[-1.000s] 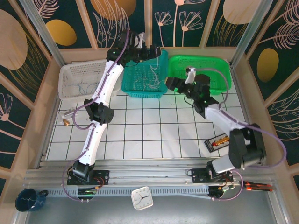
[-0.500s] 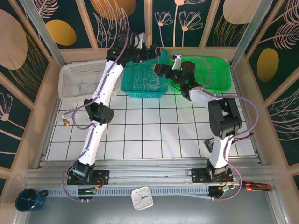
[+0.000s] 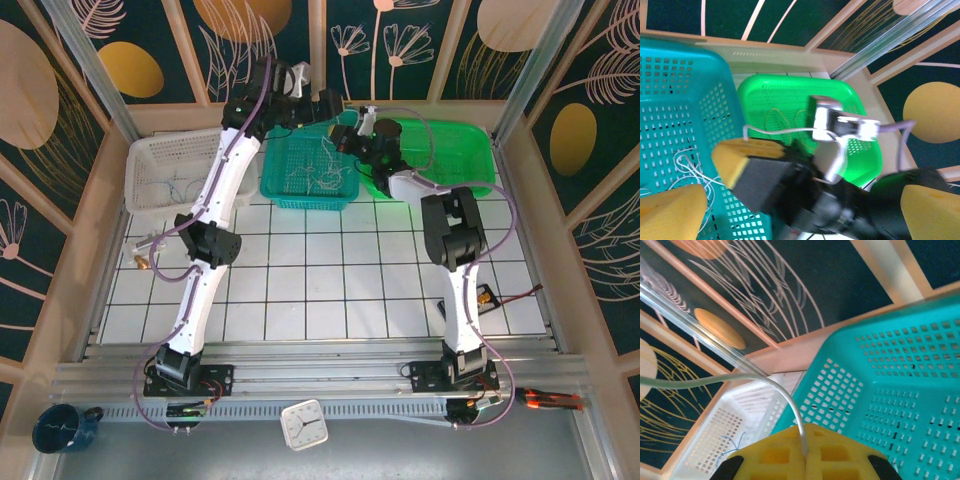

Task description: Untangle the cables

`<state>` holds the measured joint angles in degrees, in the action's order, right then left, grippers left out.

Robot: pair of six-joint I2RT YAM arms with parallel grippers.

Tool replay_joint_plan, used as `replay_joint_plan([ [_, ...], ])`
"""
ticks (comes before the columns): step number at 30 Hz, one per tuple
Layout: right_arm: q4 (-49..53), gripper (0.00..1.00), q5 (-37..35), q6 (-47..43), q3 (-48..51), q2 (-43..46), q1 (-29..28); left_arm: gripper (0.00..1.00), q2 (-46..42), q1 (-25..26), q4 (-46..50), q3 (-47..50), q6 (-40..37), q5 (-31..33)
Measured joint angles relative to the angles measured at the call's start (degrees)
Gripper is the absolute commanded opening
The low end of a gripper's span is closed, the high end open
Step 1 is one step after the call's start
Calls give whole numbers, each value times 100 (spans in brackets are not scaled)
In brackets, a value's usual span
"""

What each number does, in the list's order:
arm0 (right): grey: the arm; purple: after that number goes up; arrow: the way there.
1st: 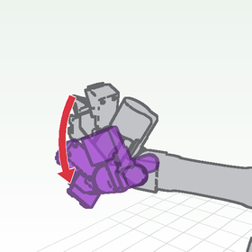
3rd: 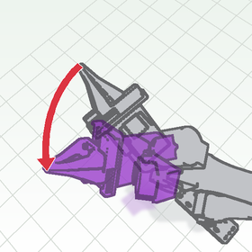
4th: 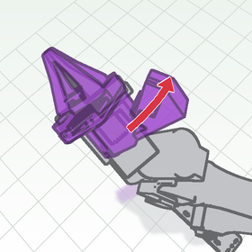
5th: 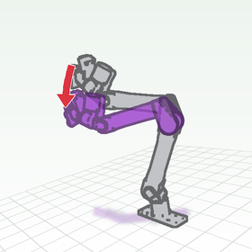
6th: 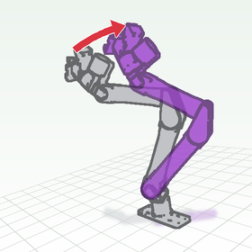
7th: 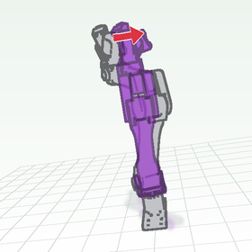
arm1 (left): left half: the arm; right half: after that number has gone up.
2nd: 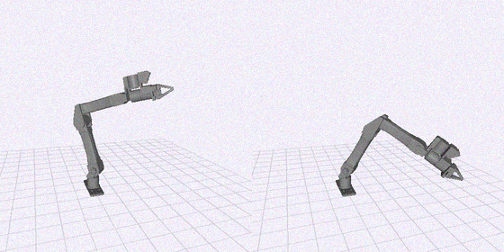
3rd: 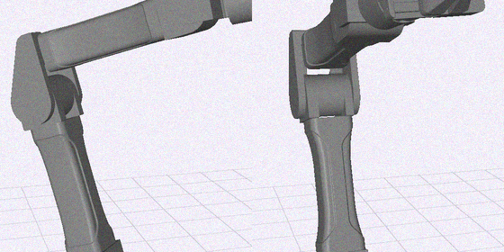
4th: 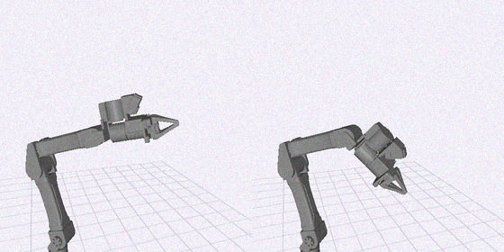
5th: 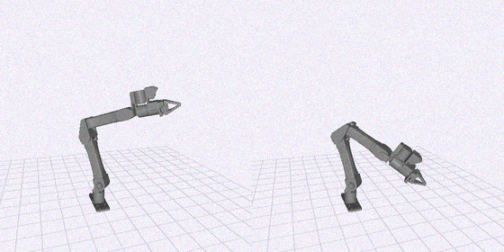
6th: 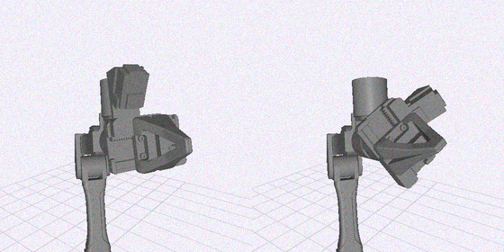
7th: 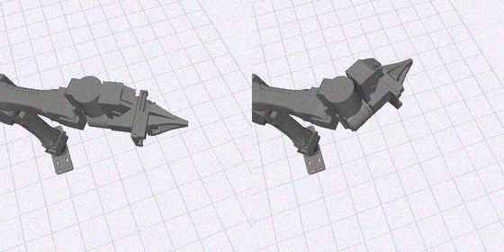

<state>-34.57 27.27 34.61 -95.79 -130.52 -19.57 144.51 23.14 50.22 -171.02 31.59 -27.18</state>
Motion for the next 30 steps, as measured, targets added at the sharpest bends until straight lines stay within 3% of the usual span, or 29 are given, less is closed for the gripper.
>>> replay_joint_plan([
  [1, 66, 8, 11, 31, -101, -111, 11, 99, -59, 0, 0, 0, 0, 2],
  [3, 323, 53, 37, 72, -337, -345, 20, 99, -210, 0, 7, 0, 0, 20],
  [5, 629, 77, 35, 24, -520, -459, 11, 99, -385, 0, 15, 0, -2, 35],
  [7, 892, 85, 26, -28, -658, -463, -4, 99, -564, 0, 17, 0, -9, 74],
  [18, 2249, 94, -85, -490, -848, 24, -142, 99, -1541, 0, 334, -11, -367, 966],
  [19, 2540, 99, -157, -588, -1027, 28, -162, 99, -1613, 0, 393, -11, -426, 1071],
  [22, 3845, 99, -592, -1045, -2116, -120, -302, 99, -1788, 0, 544, -17, -562, 1327],
  [26, 5488, 99, -1091, -1657, -4983, -1067, -586, 99, -1923, 0, 706, -22, -656, 1587],
  [28, 5912, 99, -1239, -1845, -5110, -1069, -682, 99, -1974, 0, 752, -22, -678, 1700],
  [30, 6052, 99, -1362, -2006, -4586, -901, -732, 99, -2028, 0, 780, -22, -693, 1786],
])
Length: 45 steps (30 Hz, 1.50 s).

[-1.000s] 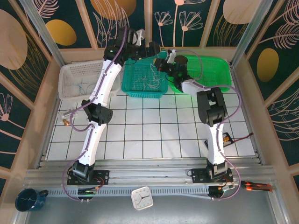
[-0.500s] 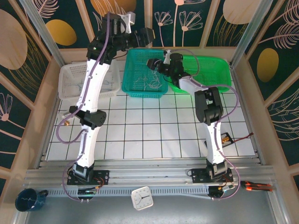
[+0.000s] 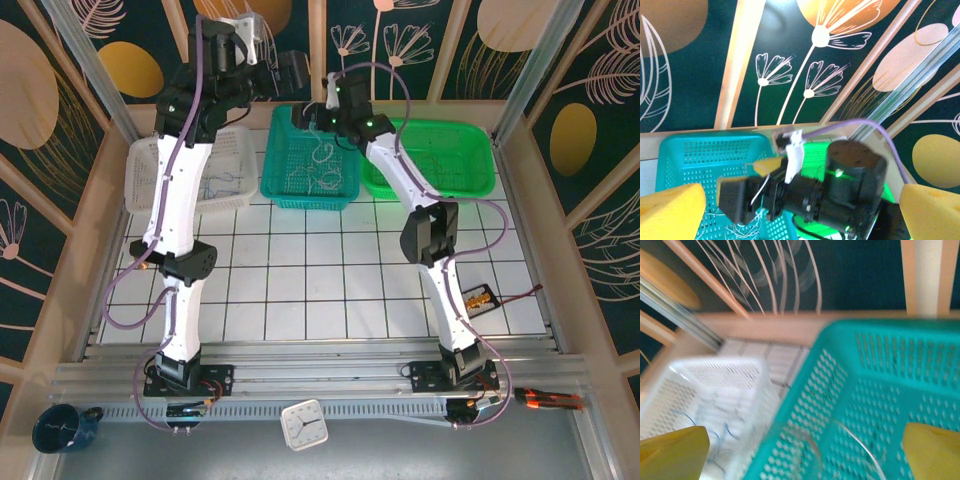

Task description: Untangle the cables

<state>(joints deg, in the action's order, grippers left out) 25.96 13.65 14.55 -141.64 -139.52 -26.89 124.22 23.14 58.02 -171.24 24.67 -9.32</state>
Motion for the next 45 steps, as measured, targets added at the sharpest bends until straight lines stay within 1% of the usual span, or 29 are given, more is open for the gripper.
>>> replay_joint_plan([
  [3, 197, 99, -188, -212, 1064, 181, -24, 99, -105, 0, 22, 0, -4, 140],
  [5, 415, 99, -256, -306, 1390, 168, -28, 99, -190, 0, 26, 0, -2, 240],
  [7, 660, 99, -304, -407, 1419, 151, -50, 99, -278, 0, 28, 0, -2, 304],
  [11, 686, 99, -315, -529, 1285, 258, -79, 99, -404, 0, 31, 0, -4, 396],
  [17, 472, 99, -216, -518, 1611, 841, -92, 99, -422, 0, 98, -9, -26, 546],
  [20, 258, 99, -87, -476, 1823, 1193, -92, 99, -422, 0, 120, -9, -96, 688],
  [25, -205, 99, 385, -197, 2181, 1606, -50, 99, -442, 0, 188, -9, -254, 859],
  [31, -997, 97, 1300, 463, 2793, 1672, 280, 99, -597, 20, 234, -9, -420, 1008],
  [33, -1143, 97, 1469, 643, 3029, 1672, 420, 99, -708, 46, 229, -9, -481, 1073],
  [37, -1285, 97, 1637, 839, 3265, 1672, 614, 99, -1154, 181, 227, -9, -590, 1274],
  [41, -1427, 96, 1718, 872, 3268, 1672, 599, 99, -1685, 339, 227, -17, -713, 1458],
  [45, -1462, 95, 1779, 874, 3268, 1672, 573, 99, -2096, 369, 317, -66, -772, 1547],
])
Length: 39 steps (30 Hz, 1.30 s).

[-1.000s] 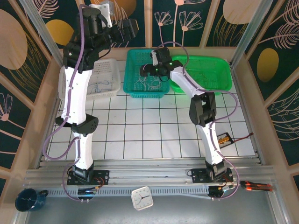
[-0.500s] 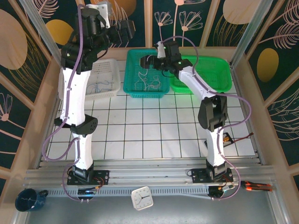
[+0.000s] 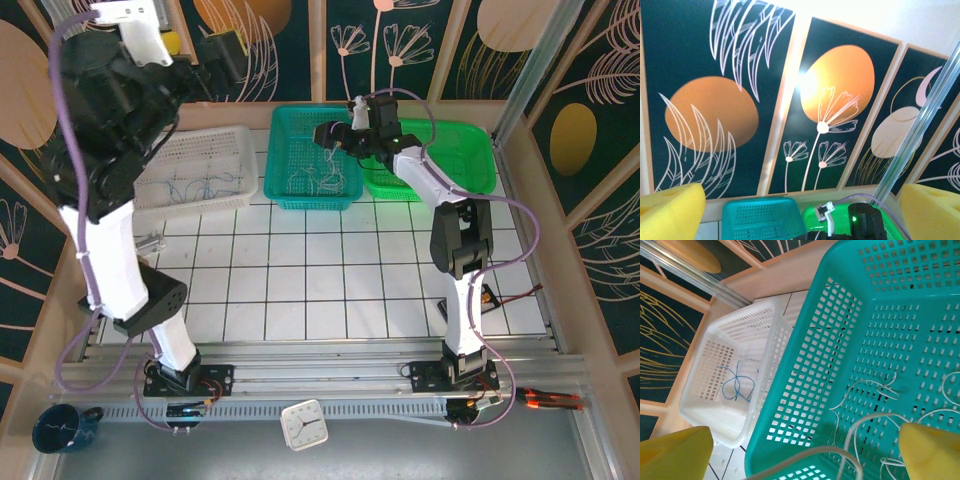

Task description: Untangle the cables

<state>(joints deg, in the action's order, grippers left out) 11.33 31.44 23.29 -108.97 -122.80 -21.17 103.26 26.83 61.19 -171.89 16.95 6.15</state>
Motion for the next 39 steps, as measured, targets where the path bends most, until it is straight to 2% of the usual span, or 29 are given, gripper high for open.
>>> replay_joint_plan([
  [4, 0, 94, 2, -7, -2, -2, -4, 99, -608, 192, 177, 748, -4, 267],
  [6, 0, 94, 2, -24, -4, 0, -4, 99, -1213, 258, 162, 1770, -35, 407],
  [8, 0, 94, 2, -37, -4, -2, -2, 99, -2129, 260, -240, 3423, -85, 595],
  [12, 70, 94, 13, -66, -170, -42, -2, 99, -4900, 256, -2017, 7995, -107, 946],
  [14, 160, 94, 17, -120, -350, -96, -2, 99, -5895, 256, -2448, 9331, -103, 1078],
  [16, 256, 94, 59, -195, -527, -155, -2, 99, -6301, 256, -2883, 10052, -109, 1113],
  [25, 634, 95, 164, -369, -804, -199, -2, 99, -5281, 256, -5453, 12399, -304, 575],
  [32, 863, 96, 160, -452, -807, -199, -22, 99, -4218, 254, -7764, 13315, -557, 13],
  [35, 918, 96, 157, -455, -807, -199, -61, 93, -3593, 229, -8695, 13387, -632, -258],
  [39, 953, 96, 144, -450, -811, -199, -142, 80, -2697, 179, -9482, 13272, -684, -625],
])
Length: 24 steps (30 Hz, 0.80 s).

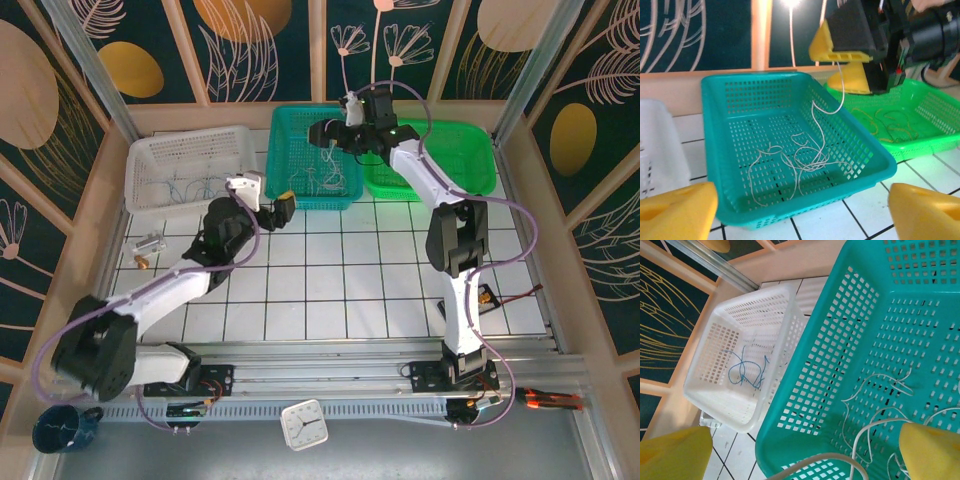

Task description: Untangle the cables

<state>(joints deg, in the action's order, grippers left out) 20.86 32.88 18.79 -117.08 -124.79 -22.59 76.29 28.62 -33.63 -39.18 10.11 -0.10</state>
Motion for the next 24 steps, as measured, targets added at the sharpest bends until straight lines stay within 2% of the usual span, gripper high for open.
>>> replay_joint_plan([
  [3, 0, 96, -2, 26, 0, -2, -48, 75, 664, -31, -332, -302, 13, -275],
  [10, 2, 96, -4, 133, -22, -2, -114, 70, 1788, -55, -850, -1150, 85, -748],
  [24, 4, 96, -26, 197, -103, -2, -219, 66, 3080, -55, -1123, -2260, 232, -1303],
])
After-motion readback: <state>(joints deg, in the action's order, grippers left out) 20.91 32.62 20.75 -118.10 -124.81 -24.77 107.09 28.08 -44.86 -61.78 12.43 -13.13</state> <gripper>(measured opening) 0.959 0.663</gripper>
